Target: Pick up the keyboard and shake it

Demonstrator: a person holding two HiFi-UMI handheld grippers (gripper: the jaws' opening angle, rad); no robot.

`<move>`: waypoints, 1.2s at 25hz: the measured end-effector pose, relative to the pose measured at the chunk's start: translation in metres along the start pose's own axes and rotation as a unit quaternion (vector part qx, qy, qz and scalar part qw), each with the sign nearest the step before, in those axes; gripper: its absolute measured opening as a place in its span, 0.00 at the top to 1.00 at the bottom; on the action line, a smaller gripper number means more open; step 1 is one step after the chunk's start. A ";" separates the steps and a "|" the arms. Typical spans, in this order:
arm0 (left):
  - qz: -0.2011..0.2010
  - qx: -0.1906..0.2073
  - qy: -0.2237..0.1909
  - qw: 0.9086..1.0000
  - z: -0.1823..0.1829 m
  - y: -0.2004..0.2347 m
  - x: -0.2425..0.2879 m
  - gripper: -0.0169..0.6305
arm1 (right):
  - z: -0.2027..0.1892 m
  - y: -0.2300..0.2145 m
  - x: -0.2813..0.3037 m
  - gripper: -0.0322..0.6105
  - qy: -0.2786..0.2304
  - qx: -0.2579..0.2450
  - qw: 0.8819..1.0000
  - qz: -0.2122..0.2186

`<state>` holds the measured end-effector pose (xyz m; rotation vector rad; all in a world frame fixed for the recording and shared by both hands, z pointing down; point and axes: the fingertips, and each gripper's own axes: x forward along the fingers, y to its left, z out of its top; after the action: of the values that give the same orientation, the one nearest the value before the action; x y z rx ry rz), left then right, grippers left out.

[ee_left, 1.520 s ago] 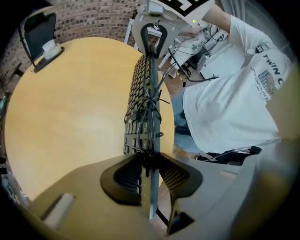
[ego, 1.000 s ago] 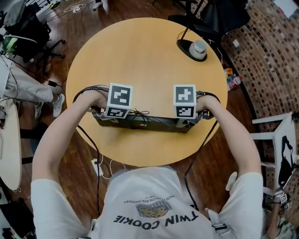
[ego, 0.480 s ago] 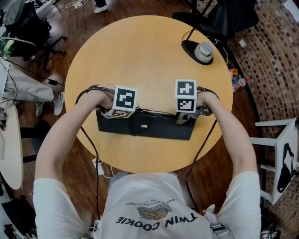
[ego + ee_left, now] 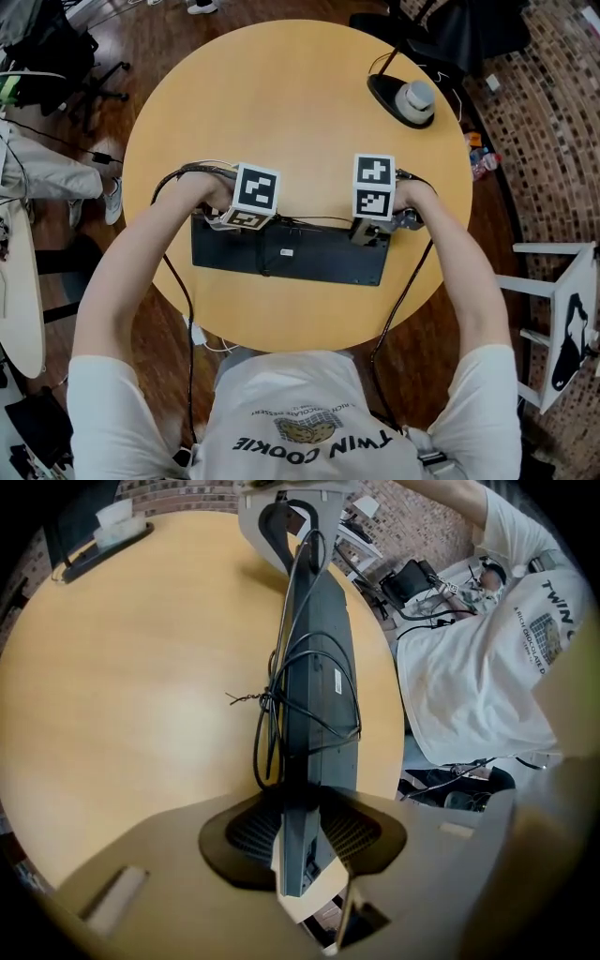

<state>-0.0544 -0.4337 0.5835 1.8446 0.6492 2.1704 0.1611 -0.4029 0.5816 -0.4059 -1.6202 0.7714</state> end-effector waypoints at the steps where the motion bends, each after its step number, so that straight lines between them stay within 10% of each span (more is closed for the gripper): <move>1: 0.001 -0.002 0.002 1.000 0.000 0.002 0.002 0.76 | 0.000 -0.003 0.001 0.77 0.001 0.000 1.000 -0.003; 17: 0.105 -0.031 -0.009 0.994 0.000 0.016 0.013 0.78 | 0.003 -0.028 0.010 0.76 0.010 0.009 0.992 -0.122; 30: 0.255 -0.046 -0.123 0.958 0.001 -0.011 -0.022 0.96 | 0.033 0.006 -0.019 0.76 -0.097 0.026 0.946 -0.308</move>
<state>-0.0504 -0.4334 0.5596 2.3772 0.0116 2.1357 0.1324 -0.4189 0.5622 0.2267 -1.7692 0.3790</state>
